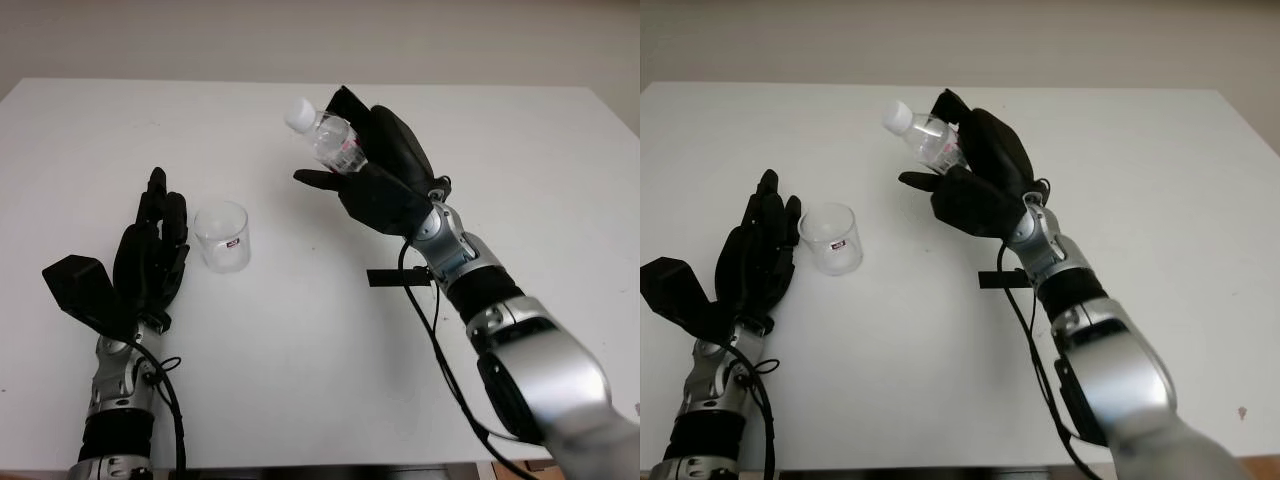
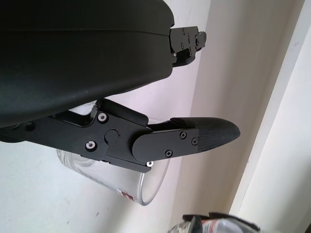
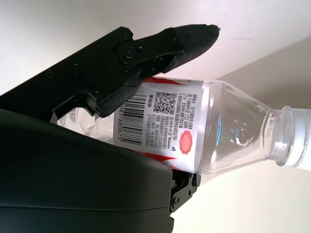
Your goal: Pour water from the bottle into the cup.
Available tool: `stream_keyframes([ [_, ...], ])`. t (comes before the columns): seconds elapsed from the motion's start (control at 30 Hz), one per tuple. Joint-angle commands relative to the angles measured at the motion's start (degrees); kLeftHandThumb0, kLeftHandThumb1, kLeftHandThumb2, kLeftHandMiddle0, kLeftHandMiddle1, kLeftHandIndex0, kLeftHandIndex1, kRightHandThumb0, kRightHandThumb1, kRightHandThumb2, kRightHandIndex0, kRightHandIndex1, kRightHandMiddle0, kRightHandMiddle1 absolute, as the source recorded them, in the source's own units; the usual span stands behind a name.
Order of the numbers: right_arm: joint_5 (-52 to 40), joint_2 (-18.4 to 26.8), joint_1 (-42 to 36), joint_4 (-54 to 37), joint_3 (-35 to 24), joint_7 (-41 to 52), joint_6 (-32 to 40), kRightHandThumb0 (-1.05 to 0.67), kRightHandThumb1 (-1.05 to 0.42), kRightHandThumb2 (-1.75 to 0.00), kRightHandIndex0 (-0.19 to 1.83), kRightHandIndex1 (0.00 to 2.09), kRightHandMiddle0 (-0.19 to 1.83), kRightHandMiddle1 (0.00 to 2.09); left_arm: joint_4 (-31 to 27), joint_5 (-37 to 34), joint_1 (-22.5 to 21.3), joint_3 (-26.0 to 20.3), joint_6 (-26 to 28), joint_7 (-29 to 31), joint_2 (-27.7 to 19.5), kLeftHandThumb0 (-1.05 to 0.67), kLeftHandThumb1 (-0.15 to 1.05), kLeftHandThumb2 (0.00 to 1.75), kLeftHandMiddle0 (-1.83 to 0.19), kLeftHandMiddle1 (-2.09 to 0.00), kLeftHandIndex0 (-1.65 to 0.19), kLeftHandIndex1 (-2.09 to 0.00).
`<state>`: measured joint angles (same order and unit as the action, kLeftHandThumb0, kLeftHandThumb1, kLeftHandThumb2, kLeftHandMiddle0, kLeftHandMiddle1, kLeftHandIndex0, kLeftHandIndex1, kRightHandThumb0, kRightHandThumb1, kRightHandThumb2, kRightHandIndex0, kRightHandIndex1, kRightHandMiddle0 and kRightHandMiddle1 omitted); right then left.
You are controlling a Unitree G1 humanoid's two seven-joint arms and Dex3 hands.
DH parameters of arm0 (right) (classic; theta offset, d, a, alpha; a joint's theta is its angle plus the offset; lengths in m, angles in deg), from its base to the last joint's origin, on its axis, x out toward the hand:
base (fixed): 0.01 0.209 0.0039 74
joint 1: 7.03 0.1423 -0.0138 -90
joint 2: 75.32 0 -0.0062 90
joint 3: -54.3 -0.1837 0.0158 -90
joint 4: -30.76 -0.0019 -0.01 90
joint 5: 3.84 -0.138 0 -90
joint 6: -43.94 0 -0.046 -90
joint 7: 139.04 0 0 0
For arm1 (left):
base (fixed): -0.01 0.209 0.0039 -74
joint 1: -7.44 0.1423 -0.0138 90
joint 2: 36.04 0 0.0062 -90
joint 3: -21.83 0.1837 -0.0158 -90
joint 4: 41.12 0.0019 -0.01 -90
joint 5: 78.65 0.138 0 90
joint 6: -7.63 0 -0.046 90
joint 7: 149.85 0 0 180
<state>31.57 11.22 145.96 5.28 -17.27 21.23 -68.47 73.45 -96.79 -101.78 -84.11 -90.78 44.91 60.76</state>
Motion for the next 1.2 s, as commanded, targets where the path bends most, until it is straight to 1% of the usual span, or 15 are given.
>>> stream_keyframes([
  [0.0, 1.77, 0.02, 3.95, 2.37, 1.87, -2.17, 0.03, -0.45, -1.05, -0.33, 1.33, 2.09, 0.98, 2.09, 0.59, 0.26, 0.53, 0.34, -0.31, 0.14, 0.53, -0.75, 1.05, 0.50, 0.13, -0.05, 0.13, -0.05],
  [0.17, 7.04, -0.71, 7.41, 6.65, 7.08, -8.60, 1.90, -0.47, -1.05, -0.27, 1.22, 2.09, 0.92, 2.09, 1.39, -0.01, 0.33, 0.17, -1.07, 0.38, 0.62, -0.76, 1.05, 0.49, 0.14, -0.05, 0.13, -0.05],
  [0.3, 9.11, -1.54, 9.08, 8.58, 9.89, -10.07, 3.20, -0.48, -1.05, -0.28, 1.26, 2.09, 0.94, 2.09, 2.12, -0.09, 0.10, 0.07, -1.71, 0.34, 0.69, -0.76, 1.05, 0.48, 0.14, -0.05, 0.13, -0.05],
  [0.4, 9.60, -2.19, 9.93, 8.90, 10.97, -10.35, 3.66, -0.47, -1.05, -0.30, 1.22, 2.09, 0.87, 2.09, 2.69, 0.18, -0.01, 0.22, -2.54, 0.54, 0.60, -0.76, 1.05, 0.48, 0.14, -0.05, 0.13, -0.05],
  [0.5, 11.25, -2.74, 11.01, 9.10, 12.86, -11.97, 4.94, -0.47, -1.05, -0.29, 1.31, 2.09, 0.89, 2.09, 2.98, 0.15, -0.14, 0.24, -2.94, 0.26, 0.85, -0.76, 1.05, 0.49, 0.13, -0.06, 0.13, -0.05],
  [0.57, 12.22, -3.00, 11.66, 9.24, 14.05, -12.86, 5.38, -0.47, -1.05, -0.30, 1.33, 2.09, 0.89, 2.09, 3.44, -0.23, -0.33, 0.17, -3.23, 0.73, 0.94, -0.75, 1.05, 0.49, 0.15, -0.05, 0.14, -0.05],
  [0.8, 12.82, -3.66, 12.97, 9.51, 16.00, -13.17, 4.61, -0.44, -1.05, -0.29, 1.29, 2.09, 0.81, 2.09, 4.04, 0.06, -0.61, 0.32, -3.82, 0.54, 1.22, -0.75, 1.05, 0.50, 0.16, -0.05, 0.15, -0.05],
  [0.93, 15.41, -3.89, 13.64, 9.54, 18.78, -16.57, 4.90, -0.44, -1.05, -0.25, 1.26, 2.09, 0.78, 2.09, 4.59, 0.02, -0.86, 0.36, -4.15, 0.52, 1.43, -0.74, 1.05, 0.50, 0.16, -0.05, 0.15, -0.05],
  [1.03, 16.72, -3.98, 14.17, 9.58, 20.23, -17.36, 4.43, -0.45, -1.05, -0.24, 1.28, 2.09, 0.75, 2.09, 4.89, 0.14, -0.95, 0.47, -4.46, 0.40, 1.57, -0.74, 1.05, 0.51, 0.16, -0.05, 0.15, -0.05],
  [1.1, 18.91, -3.92, 14.68, 9.51, 22.28, -19.17, 4.79, -0.45, -1.05, -0.26, 1.28, 2.09, 0.70, 2.09, 4.85, -0.10, -0.93, 0.38, -4.38, 0.25, 1.77, -0.74, 1.05, 0.50, 0.16, -0.05, 0.15, -0.05],
  [1.13, 20.20, -3.83, 14.90, 9.53, 23.44, -20.39, 4.84, -0.46, -1.05, -0.20, 1.24, 2.09, 0.50, 2.08, 4.77, -0.36, -0.90, 0.31, -4.24, 0.32, 1.87, -0.74, 1.05, 0.50, 0.16, -0.05, 0.15, -0.05],
  [1.17, 21.66, -3.68, 15.17, 9.58, 24.79, -21.33, 5.03, -0.47, -1.05, -0.16, 1.22, 2.09, 0.41, 2.03, 4.77, -0.45, -0.89, 0.26, -4.19, 0.36, 1.90, -0.74, 1.05, 0.49, 0.17, -0.05, 0.15, -0.05],
])
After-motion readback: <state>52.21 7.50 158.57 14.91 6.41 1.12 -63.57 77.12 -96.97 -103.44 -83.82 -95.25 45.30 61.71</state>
